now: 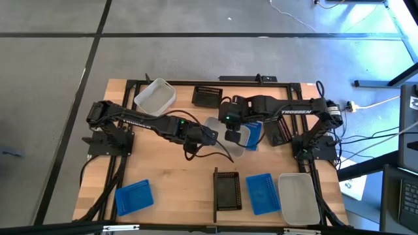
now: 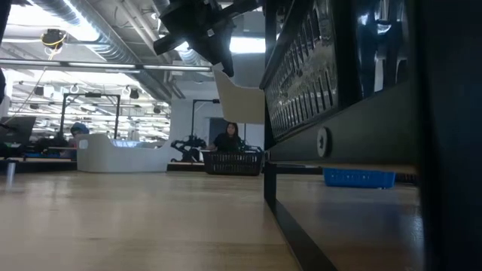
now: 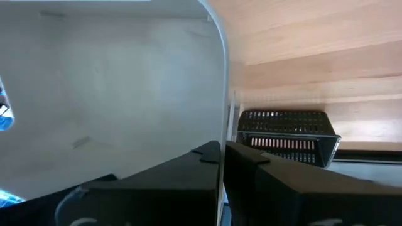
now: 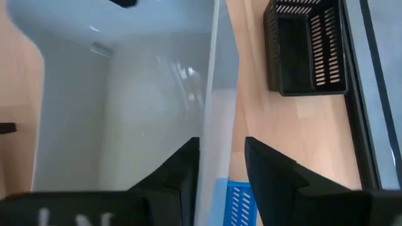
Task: Stack baskets on shelf by color
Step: Stack the bottom gray bin on top of the gray bin on the shelf
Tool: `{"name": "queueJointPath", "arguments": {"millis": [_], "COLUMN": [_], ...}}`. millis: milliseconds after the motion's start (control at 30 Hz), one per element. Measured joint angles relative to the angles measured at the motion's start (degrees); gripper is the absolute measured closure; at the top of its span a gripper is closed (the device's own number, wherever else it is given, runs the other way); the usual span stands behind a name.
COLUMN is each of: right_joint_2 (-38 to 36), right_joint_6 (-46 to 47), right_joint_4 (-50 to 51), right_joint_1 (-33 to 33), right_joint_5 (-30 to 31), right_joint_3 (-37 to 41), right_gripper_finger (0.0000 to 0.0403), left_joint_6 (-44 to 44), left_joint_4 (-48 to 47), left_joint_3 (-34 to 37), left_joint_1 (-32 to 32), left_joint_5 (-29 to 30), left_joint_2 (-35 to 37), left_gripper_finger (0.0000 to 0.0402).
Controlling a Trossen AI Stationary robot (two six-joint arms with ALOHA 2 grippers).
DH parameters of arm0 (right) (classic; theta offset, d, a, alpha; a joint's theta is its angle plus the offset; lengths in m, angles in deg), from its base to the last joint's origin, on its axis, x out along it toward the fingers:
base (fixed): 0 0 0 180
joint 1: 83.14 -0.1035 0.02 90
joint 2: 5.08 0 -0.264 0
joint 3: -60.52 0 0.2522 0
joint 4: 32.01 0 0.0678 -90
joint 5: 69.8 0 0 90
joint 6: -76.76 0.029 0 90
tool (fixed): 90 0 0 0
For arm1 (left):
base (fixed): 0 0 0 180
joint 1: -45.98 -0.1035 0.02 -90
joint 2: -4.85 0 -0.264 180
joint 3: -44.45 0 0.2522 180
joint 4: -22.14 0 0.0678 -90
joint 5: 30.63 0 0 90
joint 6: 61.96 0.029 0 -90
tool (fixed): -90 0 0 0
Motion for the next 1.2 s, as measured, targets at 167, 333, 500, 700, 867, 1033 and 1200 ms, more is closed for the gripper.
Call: {"name": "queueJointPath", "arguments": {"millis": [167, 333, 500, 700, 867, 1033, 1200], "right_joint_2": [0.0, -0.3, -0.3, -0.3, -0.3, -0.3, -0.3], "right_joint_6": [-0.1, -0.1, -0.1, -0.1, -0.1, -0.1, -0.2], "right_joint_4": [-0.4, -0.4, -0.3, -0.2, -0.3, -0.4, -0.5], "right_joint_1": [0.1, 0.1, 0.1, 0.1, 0.1, 0.1, 0.1], "right_joint_5": [0.0, -0.8, -1.5, -1.4, -1.4, -1.4, -0.9], "right_joint_3": [0.0, 0.0, 0.0, 0.0, 0.0, 0.0, 0.0], "right_gripper_finger": [0.0368, 0.0392, 0.0398, 0.04, 0.0401, 0.0401, 0.0402], "left_joint_6": [-2.2, -6.5, -6.7, -6.7, -8.7, -11.0, -11.1], "left_joint_4": [0.1, 0.3, 2.2, 3.0, 3.3, 3.3, 3.5], "left_joint_3": [0.0, -0.1, -0.1, -0.1, -0.1, -0.1, -0.1], "left_joint_1": [0.0, 0.0, 0.0, 0.0, 0.0, 0.0, 0.0], "left_joint_5": [0.0, -2.4, -3.9, -3.6, -3.6, -3.6, -3.5], "left_joint_2": [0.0, 0.0, 0.0, 0.0, 0.0, 0.0, 0.0], "left_gripper_finger": [0.0401, 0.0401, 0.0401, 0.0401, 0.0401, 0.0401, 0.0401]}}
